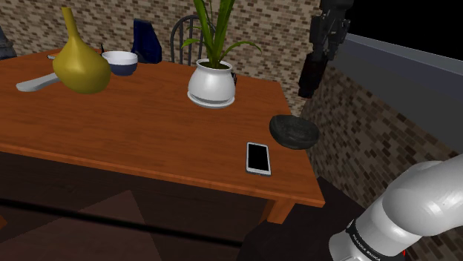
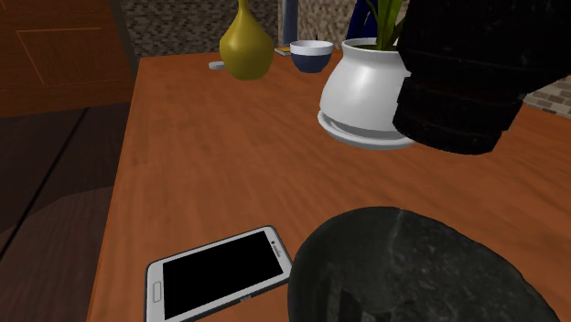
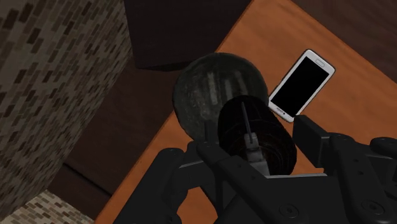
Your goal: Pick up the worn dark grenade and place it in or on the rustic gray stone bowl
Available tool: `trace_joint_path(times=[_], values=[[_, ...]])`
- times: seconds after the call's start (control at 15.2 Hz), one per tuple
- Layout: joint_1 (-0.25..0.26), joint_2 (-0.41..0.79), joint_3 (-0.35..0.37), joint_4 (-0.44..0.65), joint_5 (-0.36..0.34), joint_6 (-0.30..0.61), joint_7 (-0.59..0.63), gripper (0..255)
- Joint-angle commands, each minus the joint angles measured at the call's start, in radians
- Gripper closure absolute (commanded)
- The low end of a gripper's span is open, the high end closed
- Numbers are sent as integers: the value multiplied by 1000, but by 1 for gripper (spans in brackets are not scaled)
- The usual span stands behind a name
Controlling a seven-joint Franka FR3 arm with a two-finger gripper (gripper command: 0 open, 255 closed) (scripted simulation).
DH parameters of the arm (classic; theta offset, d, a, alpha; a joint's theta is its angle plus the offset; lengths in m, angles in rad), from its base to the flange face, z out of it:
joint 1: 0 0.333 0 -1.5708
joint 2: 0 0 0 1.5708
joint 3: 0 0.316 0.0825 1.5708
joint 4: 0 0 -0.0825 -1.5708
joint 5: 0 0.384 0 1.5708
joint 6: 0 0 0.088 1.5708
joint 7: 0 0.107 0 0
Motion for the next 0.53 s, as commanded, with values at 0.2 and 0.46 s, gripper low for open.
trace_joint_path(times=[0.2,0.46], values=[[-5,-37,-19,-76,-10,39,-30,255],[-4,-59,-19,-152,-8,93,-31,255]])
